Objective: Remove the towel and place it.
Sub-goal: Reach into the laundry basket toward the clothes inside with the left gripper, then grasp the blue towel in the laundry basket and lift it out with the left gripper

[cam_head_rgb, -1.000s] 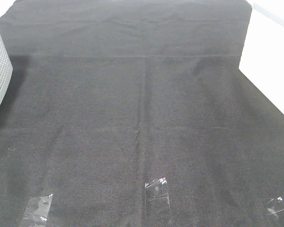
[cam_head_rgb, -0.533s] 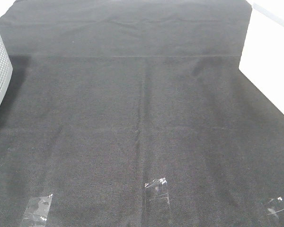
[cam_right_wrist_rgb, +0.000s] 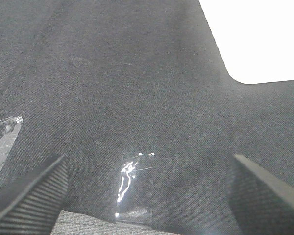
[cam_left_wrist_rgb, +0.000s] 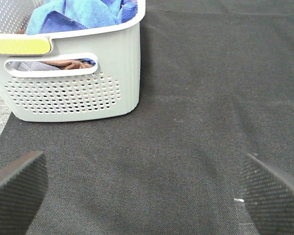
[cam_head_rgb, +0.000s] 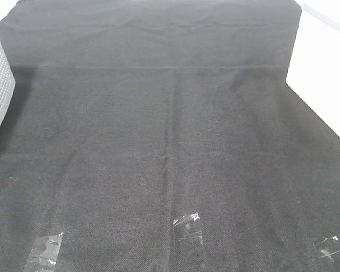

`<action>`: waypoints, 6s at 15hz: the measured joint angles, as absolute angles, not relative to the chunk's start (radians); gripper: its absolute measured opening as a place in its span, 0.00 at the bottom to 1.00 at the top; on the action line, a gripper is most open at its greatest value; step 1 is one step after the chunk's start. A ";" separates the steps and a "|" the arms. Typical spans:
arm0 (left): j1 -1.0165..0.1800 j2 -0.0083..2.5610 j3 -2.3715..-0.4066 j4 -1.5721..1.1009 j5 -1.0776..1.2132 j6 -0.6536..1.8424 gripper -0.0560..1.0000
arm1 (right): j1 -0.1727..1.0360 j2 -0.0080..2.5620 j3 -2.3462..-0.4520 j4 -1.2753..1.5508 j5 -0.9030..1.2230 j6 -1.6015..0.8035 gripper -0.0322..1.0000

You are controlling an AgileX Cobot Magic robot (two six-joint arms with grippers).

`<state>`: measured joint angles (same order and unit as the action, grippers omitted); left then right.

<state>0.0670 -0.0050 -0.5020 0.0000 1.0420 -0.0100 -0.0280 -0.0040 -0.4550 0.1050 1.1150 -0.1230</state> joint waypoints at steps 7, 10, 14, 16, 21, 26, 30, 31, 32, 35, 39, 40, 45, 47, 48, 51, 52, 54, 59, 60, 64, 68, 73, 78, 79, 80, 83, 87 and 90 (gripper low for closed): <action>0.067 -0.005 -0.502 0.000 1.042 -0.010 0.99 | -0.028 -0.004 -0.455 0.105 1.115 -0.123 0.83; 0.067 -0.005 -0.502 0.000 1.042 -0.010 0.99 | -0.028 -0.004 -0.455 0.105 1.115 -0.123 0.83; 0.067 -0.005 -0.502 0.000 1.042 -0.010 0.99 | -0.028 -0.004 -0.455 0.105 1.115 -0.123 0.83; 0.067 -0.005 -0.502 0.000 1.042 -0.010 0.99 | -0.028 -0.004 -0.455 0.105 1.115 -0.123 0.83; 0.067 -0.005 -0.502 0.000 1.042 -0.010 0.99 | -0.028 -0.004 -0.455 0.105 1.115 -0.123 0.83; 0.067 -0.005 -0.502 0.000 1.042 -0.010 0.99 | -0.028 -0.004 -0.455 0.105 1.115 -0.123 0.83; 0.067 -0.005 -0.502 0.000 1.042 0.010 0.99 | -0.028 -0.004 -0.455 0.105 1.115 -0.123 0.83; 0.067 -0.005 -0.502 0.000 1.043 0.033 0.99 | -0.028 -0.004 -0.455 0.105 1.115 -0.123 0.83; 0.067 0.016 -0.519 0.000 1.073 0.129 0.99 | -0.028 -0.004 -0.455 0.105 1.115 -0.123 0.83; 0.067 0.200 -0.658 0.000 1.185 0.282 0.99 | -0.028 -0.004 -0.455 0.105 1.115 -0.123 0.83; 0.028 0.471 -0.902 0.059 1.163 0.466 0.99 | -0.028 -0.004 -0.455 0.105 1.115 -0.123 0.83; 0.007 0.537 -0.952 0.107 1.135 0.493 0.99 | -0.028 -0.004 -0.455 0.105 1.115 -0.123 0.83; -0.002 0.970 -1.228 0.323 1.092 0.673 0.99 | -0.028 -0.004 -0.455 0.105 1.115 -0.123 0.83; 0.009 1.165 -1.381 0.353 1.089 0.737 0.99 | -0.028 -0.004 -0.455 0.105 1.115 -0.123 0.83; 0.033 1.226 -1.443 0.354 1.089 0.772 0.99 | -0.028 -0.004 -0.455 0.105 1.115 -0.123 0.83; 0.104 1.340 -1.528 0.362 1.079 0.876 0.99 | -0.028 -0.004 -0.455 0.105 1.115 -0.123 0.83; 0.137 1.393 -1.547 0.364 1.072 0.934 0.99 | -0.028 -0.004 -0.455 0.105 1.115 -0.123 0.83; 0.192 1.495 -1.555 0.366 1.035 1.020 0.99 | -0.028 -0.004 -0.455 0.105 1.115 -0.123 0.83; 0.254 1.810 -1.555 0.470 0.844 1.115 0.99 | -0.028 -0.004 -0.455 0.105 1.115 -0.123 0.83; 0.254 1.867 -1.565 0.498 0.805 1.115 0.99 | -0.028 -0.004 -0.455 0.105 1.115 -0.123 0.83; 0.254 2.053 -1.658 0.508 0.749 1.115 0.99 | -0.028 -0.004 -0.455 0.105 1.115 -0.123 0.83; 0.254 2.141 -1.666 0.500 0.750 1.171 0.99 | -0.028 -0.004 -0.455 0.105 1.115 -0.123 0.83; 0.254 2.149 -1.668 0.456 0.779 1.217 0.67 | -0.028 -0.004 -0.455 0.105 1.115 -0.123 0.83; 0.254 2.149 -1.668 0.444 0.820 1.174 0.25 | -0.028 -0.004 -0.455 0.105 1.115 -0.123 0.83; 0.254 2.149 -1.668 0.444 0.820 1.174 0.25 | -0.028 -0.004 -0.455 0.105 1.115 -0.123 0.83; 0.254 2.149 -1.668 0.443 0.824 1.148 0.22 | -0.028 -0.004 -0.455 0.105 1.115 -0.123 0.83; 0.254 2.149 -1.673 0.467 0.844 1.144 0.07 | -0.028 -0.004 -0.455 0.105 1.115 -0.123 0.83; 0.254 2.103 -1.689 0.496 0.911 1.105 0.05 | -0.028 -0.004 -0.455 0.105 1.115 -0.123 0.83; 0.246 1.969 -1.693 0.471 0.936 0.994 0.05 | -0.028 -0.004 -0.455 0.105 1.115 -0.123 0.83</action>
<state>0.2460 1.9690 -1.6930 0.4710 0.9360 0.9940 -0.0280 -0.0040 -0.4550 0.1050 1.1150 -0.1230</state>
